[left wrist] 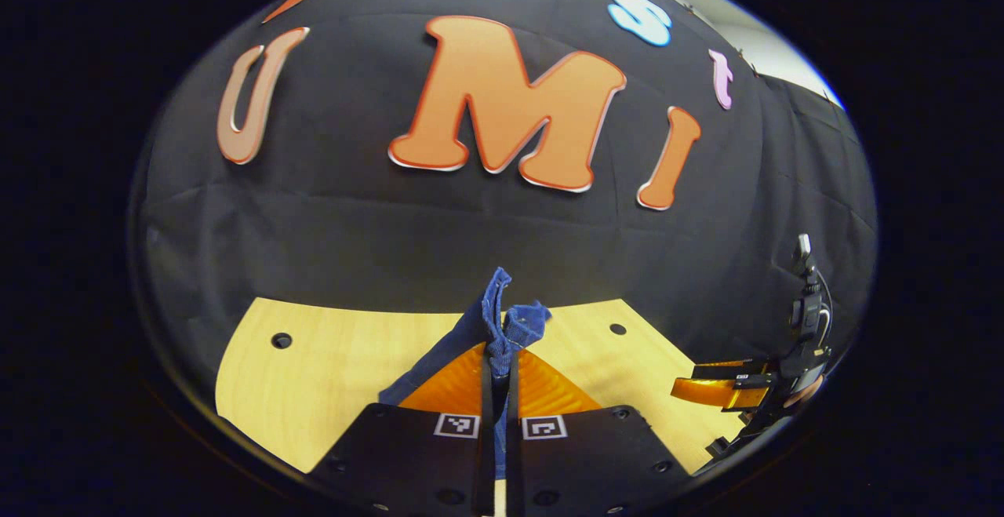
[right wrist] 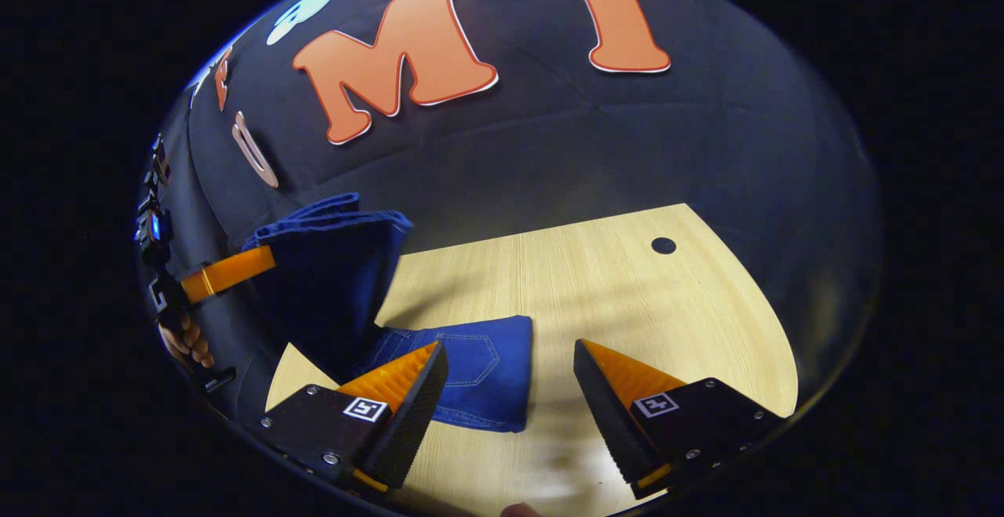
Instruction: Grasp the waist and the cuffs of the jeans and fold them to make the two legs overlap; first hold the waist and fold one-third of the jeans toward the cuffs, then hold the cuffs and fold the remaining one-third in the same direction to finish folding.
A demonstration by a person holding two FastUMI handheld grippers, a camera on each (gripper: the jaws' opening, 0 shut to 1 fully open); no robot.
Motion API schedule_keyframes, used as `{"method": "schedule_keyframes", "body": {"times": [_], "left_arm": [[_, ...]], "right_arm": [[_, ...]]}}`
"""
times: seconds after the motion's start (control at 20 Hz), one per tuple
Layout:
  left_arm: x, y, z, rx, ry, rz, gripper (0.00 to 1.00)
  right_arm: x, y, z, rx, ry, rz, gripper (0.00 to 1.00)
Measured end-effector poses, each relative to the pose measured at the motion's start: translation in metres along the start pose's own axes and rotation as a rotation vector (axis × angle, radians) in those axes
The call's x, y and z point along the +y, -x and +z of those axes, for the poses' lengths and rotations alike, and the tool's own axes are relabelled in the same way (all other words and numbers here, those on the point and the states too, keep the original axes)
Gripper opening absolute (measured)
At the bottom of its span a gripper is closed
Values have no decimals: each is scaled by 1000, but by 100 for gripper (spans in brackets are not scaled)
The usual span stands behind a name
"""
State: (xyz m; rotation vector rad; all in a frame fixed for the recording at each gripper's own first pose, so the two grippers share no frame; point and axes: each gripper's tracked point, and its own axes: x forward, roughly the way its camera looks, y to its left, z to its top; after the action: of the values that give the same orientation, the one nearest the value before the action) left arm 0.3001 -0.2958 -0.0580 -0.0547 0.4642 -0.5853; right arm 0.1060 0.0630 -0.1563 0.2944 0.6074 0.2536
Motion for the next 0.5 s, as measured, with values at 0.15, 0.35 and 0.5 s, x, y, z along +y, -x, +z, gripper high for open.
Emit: {"method": "schedule_keyframes", "body": {"times": [0.15, 0.35, 0.5], "left_arm": [[-41, -31, -33, 83, -46, -18, 6], [-60, -60, -62, 164, -129, 29, 5], [-82, -52, -99, 253, -144, -11, 12]], "right_arm": [[-15, 3, -2, 6, -16, -2, 99], [-36, 10, -2, 8, -19, -9, 98], [-46, 12, -3, 6, -33, -6, 99]]}}
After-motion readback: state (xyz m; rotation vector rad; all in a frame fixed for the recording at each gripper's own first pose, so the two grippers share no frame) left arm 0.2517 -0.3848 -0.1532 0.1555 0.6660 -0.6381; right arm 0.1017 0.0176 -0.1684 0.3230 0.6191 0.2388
